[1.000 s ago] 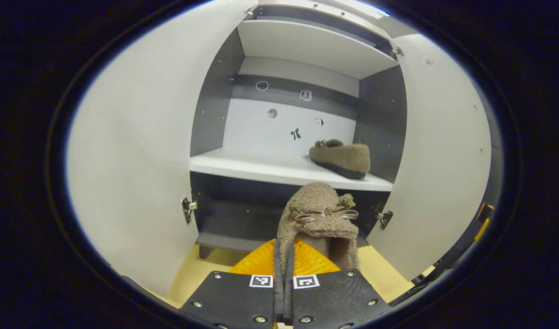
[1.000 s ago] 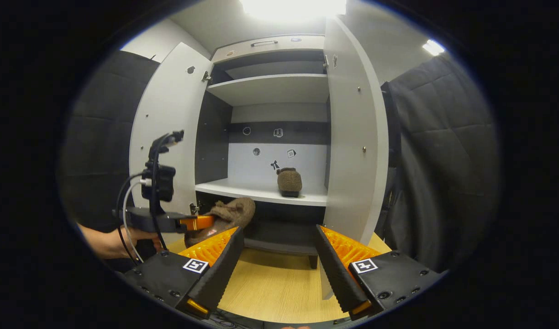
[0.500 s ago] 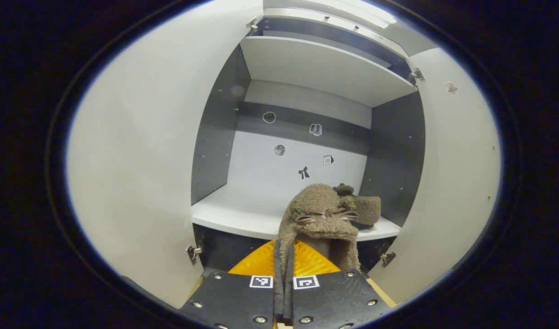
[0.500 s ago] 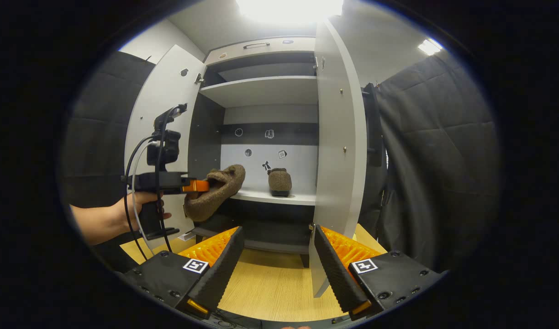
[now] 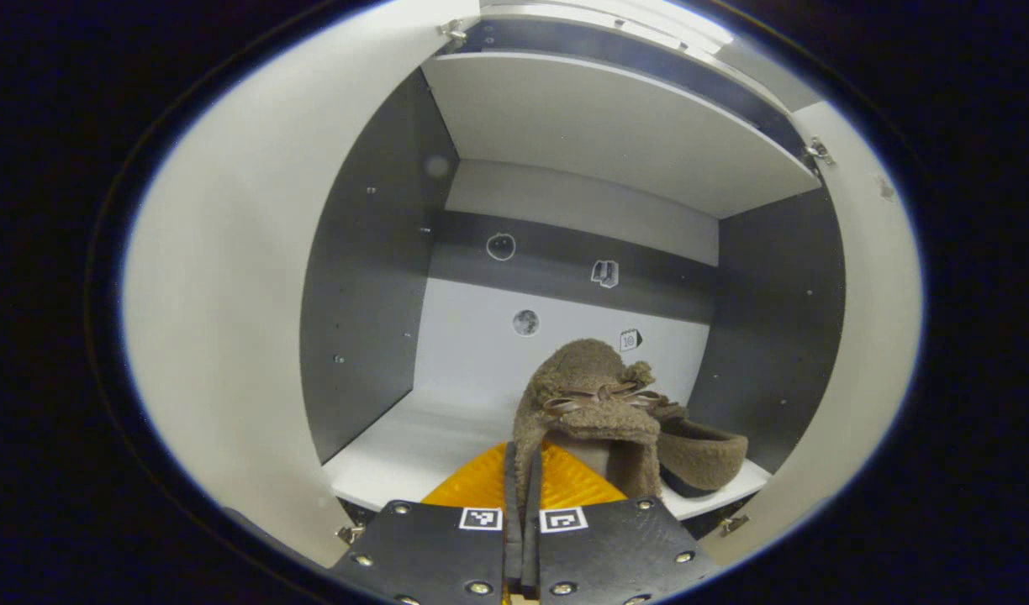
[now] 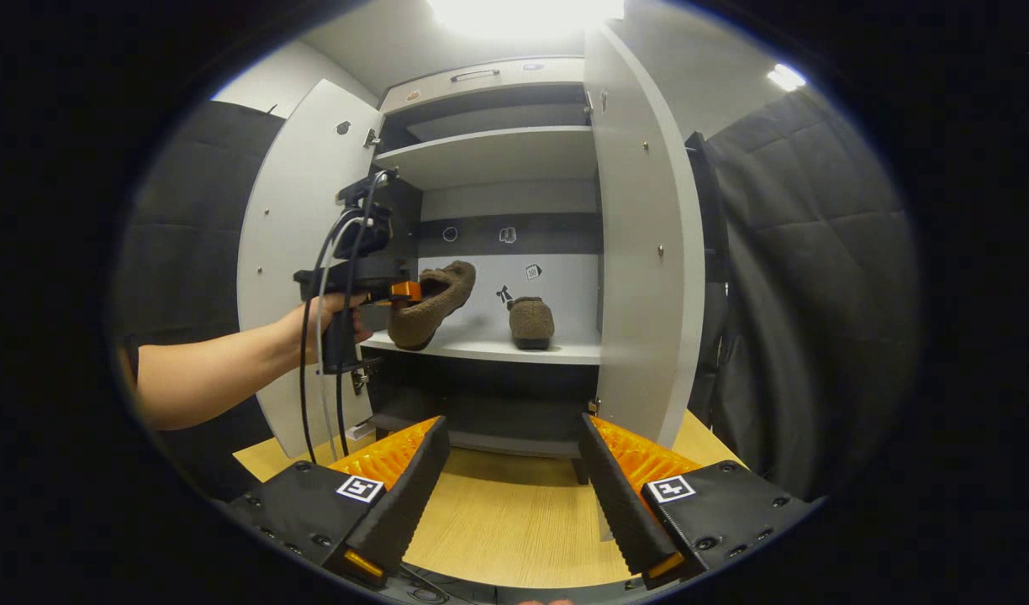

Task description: Grab one shoe with the right hand and put it into the shoe cabinet, grab the other shoe with the left hand and put it into the shoe cabinet; then close the right door with the right hand and the left door with the left hand.

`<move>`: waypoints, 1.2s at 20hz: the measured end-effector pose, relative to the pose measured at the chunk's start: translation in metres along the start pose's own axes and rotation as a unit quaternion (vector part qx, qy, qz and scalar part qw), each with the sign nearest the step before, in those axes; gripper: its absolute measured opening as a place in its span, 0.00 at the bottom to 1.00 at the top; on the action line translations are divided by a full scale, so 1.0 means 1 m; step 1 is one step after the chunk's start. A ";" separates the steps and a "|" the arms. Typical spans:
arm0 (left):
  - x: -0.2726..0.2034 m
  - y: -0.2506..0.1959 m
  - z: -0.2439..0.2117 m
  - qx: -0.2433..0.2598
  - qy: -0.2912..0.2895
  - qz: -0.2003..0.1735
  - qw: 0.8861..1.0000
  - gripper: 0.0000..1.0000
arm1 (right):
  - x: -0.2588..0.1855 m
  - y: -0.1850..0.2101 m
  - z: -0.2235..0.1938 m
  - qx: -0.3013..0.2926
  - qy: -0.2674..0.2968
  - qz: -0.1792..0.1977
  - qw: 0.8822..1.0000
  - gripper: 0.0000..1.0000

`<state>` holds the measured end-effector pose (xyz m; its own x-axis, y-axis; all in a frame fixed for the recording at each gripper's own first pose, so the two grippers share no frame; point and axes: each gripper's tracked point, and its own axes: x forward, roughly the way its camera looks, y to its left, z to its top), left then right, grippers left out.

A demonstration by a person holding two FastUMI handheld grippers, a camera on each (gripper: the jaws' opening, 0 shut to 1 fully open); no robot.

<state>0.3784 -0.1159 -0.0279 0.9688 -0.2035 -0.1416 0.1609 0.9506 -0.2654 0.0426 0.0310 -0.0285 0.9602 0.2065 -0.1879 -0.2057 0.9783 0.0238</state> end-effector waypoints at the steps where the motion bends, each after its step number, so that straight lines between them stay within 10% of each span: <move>1: 0.010 0.001 -0.001 -0.001 0.006 0.002 1.000 0.01 | 0.001 -0.001 -0.001 -0.002 0.001 -0.001 1.000 0.98; 12: 0.070 0.014 -0.014 0.078 0.053 0.038 0.995 0.05 | 0.015 -0.018 -0.004 0.012 0.008 -0.022 1.000 0.98; 13: 0.071 0.011 -0.009 0.083 0.046 0.031 0.995 0.10 | 0.016 -0.017 -0.002 0.012 0.005 -0.022 1.000 0.98; 17: 0.044 0.006 0.008 0.089 0.015 0.024 0.996 0.80 | 0.018 -0.009 0.012 0.005 -0.012 -0.018 1.000 0.98; 24: -0.052 0.007 0.026 0.105 -0.032 0.014 0.994 0.84 | 0.012 0.008 0.034 -0.004 -0.037 -0.011 0.999 0.98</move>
<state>0.3341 -0.0927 0.0021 0.9823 -0.1681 -0.0826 0.1639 0.9849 -0.0560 0.0589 0.0418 0.0028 0.9756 0.1862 -0.1160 -0.1860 0.9825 0.0125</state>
